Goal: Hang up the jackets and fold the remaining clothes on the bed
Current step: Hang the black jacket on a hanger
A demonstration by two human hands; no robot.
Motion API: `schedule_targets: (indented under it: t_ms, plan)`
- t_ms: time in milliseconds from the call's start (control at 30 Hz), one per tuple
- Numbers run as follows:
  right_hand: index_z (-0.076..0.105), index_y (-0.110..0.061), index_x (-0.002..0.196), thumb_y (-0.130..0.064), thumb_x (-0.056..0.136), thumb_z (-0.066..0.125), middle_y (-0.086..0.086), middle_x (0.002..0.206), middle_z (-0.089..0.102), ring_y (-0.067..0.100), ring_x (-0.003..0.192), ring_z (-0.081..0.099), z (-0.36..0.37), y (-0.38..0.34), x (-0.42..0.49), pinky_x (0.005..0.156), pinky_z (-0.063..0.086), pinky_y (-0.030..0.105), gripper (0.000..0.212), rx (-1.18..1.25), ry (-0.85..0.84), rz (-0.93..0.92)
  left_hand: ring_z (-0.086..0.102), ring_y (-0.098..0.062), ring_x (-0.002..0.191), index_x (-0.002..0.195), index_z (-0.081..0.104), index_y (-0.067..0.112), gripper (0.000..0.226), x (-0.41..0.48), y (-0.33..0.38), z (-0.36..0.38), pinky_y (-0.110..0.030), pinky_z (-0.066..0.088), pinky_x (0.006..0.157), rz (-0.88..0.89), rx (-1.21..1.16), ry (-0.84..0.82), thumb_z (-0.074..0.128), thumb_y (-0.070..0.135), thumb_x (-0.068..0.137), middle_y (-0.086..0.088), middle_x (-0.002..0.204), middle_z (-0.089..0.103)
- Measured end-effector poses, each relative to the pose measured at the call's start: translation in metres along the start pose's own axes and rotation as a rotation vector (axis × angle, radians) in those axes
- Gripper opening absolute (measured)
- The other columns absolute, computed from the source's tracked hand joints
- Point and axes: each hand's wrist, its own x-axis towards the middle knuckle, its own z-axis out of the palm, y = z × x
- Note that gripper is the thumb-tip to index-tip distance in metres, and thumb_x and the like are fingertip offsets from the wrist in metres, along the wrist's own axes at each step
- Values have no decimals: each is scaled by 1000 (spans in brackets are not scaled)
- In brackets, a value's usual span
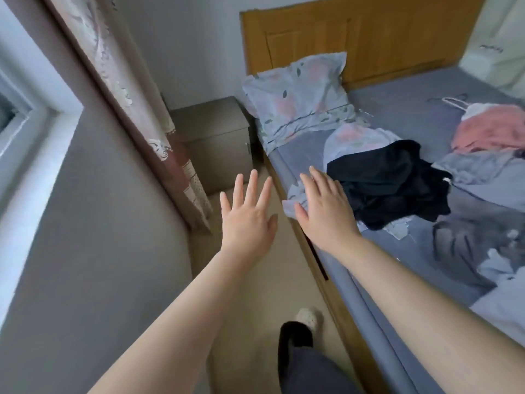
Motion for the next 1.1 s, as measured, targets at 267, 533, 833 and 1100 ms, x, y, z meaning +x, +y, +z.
schedule_targets:
  t_ms: [267,533,833,1100]
  plan:
    - [43,-2,139,-30,91,56,20,148,37,35,133,39,67,146,124,108,33,47,57,-46,-56,241,-11,-29,147,152,-8,26,72,209,41,94,-54,8,115,221,64,-158,35,46,98,-4,160,-12]
    - [35,-4,143,-30,94,53,18,152,30,31,139,31,141,267,205,113,29,44,59,-9,-170,502,-10,-27,147,152,-8,24,69,361,93,193,-51,8,117,371,23,-370,32,43,100,-4,160,-13]
    - [40,-6,142,-26,90,60,17,153,29,33,138,34,292,367,220,111,34,46,60,50,-259,903,-7,-27,148,153,-5,26,73,474,106,386,-47,10,117,577,8,-630,42,41,98,-4,160,-11]
    - [33,-8,146,-28,87,64,15,157,19,30,144,22,374,395,228,117,22,45,69,87,-255,1258,-9,-30,147,152,-8,23,90,539,122,503,-49,8,117,935,109,-693,54,47,92,-8,160,-11]
